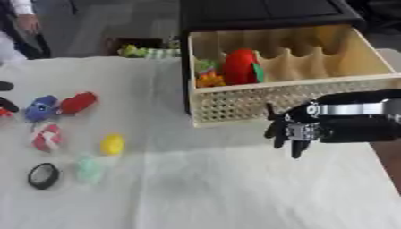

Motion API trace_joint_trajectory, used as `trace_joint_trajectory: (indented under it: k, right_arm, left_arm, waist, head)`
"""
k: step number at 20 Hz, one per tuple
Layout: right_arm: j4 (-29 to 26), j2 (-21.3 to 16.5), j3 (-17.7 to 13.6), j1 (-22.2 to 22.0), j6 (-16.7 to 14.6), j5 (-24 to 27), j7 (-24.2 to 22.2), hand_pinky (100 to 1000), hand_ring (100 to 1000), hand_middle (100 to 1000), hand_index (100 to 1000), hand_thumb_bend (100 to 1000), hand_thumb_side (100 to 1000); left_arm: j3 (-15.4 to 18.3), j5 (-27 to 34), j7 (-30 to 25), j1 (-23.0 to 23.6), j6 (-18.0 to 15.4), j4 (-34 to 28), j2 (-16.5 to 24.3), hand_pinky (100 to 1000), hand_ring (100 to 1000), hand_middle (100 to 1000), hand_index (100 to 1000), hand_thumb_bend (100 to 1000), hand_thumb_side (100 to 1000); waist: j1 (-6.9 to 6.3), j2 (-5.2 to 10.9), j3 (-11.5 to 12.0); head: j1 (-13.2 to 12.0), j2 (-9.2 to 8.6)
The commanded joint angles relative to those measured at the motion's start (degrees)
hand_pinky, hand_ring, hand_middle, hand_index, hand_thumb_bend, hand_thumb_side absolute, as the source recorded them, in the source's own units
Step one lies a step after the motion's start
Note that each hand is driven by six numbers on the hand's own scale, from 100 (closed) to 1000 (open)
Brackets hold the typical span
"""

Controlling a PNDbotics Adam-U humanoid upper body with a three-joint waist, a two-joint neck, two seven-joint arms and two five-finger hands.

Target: Pick up objects from table and place into drawer.

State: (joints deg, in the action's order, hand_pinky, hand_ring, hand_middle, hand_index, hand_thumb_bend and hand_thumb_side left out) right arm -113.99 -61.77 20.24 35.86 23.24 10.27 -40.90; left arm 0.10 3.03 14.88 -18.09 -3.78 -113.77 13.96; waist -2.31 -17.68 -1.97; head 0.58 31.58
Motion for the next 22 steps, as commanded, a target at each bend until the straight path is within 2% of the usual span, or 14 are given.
trace_joint_trajectory:
  k: [1, 9, 22]
  right_arm:
    - [-0.55, -0.66, -0.50, 1.25, 1.35, 0.66, -0.05, 769, 667, 744, 883, 100, 1000]
    - [3.00, 0.99, -0.15, 3.23, 2.16, -0.38, 1.04, 789, 690, 753, 882, 100, 1000]
    - [10.03, 3.34, -0.09, 5.76, -1.18, -3.73, 2.85, 868, 761, 773, 876, 100, 1000]
  left_arm:
    - [0.04, -0.27, -0.36, -0.31, -0.02, -0.82, 0.06, 400, 589, 637, 850, 103, 996]
    - [-0.05, -0.34, -0.76, -0.29, 0.03, -0.82, -0.39, 403, 591, 638, 850, 106, 999]
    - [-0.23, -0.53, -1.51, -0.39, 0.41, -0.82, -1.17, 405, 593, 639, 848, 107, 1000]
  waist:
    - [0.28, 0.82, 0.20]
    - [0.31, 0.46, 0.65]
    - [0.43, -0.33, 1.25]
  head:
    - [0.25, -0.79]
    - [0.54, -1.44]
    - [0.78, -2.18]
